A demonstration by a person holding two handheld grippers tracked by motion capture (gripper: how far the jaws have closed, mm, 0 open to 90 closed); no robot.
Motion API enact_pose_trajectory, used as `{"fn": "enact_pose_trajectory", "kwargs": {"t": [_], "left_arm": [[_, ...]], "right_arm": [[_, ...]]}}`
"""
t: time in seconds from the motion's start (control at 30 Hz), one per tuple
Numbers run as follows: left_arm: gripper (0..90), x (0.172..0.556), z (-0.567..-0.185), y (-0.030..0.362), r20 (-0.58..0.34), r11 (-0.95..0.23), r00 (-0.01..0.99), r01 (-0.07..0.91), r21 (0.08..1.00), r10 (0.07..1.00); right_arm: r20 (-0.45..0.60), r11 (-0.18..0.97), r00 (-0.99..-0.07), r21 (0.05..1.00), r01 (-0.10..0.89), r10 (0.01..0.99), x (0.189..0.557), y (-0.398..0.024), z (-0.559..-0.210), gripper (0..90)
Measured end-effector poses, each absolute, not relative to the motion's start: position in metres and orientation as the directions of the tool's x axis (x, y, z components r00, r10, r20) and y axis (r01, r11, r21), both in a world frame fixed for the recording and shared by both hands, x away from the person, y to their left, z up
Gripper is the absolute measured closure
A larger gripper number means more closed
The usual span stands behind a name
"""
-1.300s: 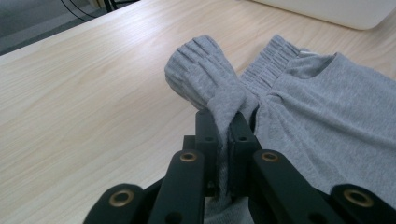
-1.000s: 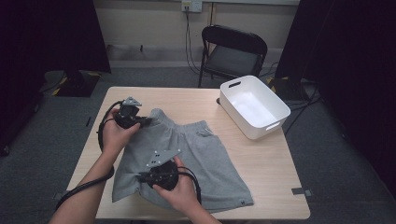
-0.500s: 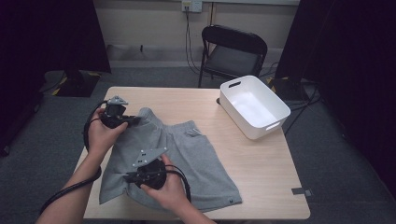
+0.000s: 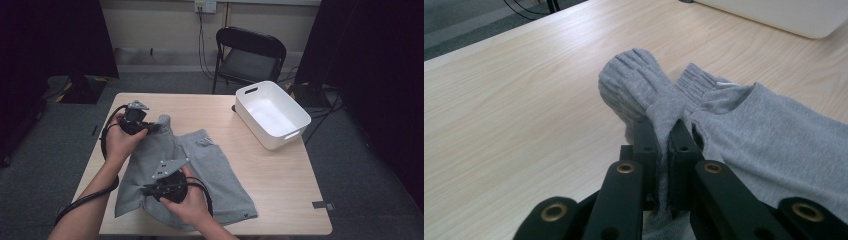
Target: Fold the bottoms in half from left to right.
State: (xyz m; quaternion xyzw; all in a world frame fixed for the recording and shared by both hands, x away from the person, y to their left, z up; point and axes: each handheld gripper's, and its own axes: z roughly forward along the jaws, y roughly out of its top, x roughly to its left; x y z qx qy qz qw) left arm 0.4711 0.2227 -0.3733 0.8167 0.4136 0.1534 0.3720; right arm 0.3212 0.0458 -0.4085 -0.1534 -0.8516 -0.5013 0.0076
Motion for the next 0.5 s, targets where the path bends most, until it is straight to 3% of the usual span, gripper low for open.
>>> {"fn": "enact_pose_trajectory", "kwargs": {"t": [0.5], "left_arm": [[85.8, 0.484, -0.387, 0.185, -0.057, -0.411, 0.633, 0.565, 0.716, 0.772]], "right_arm": [[0.184, 0.425, -0.941, 0.856, 0.296, 0.285, 0.324, 0.011, -0.417, 88.5]]}}
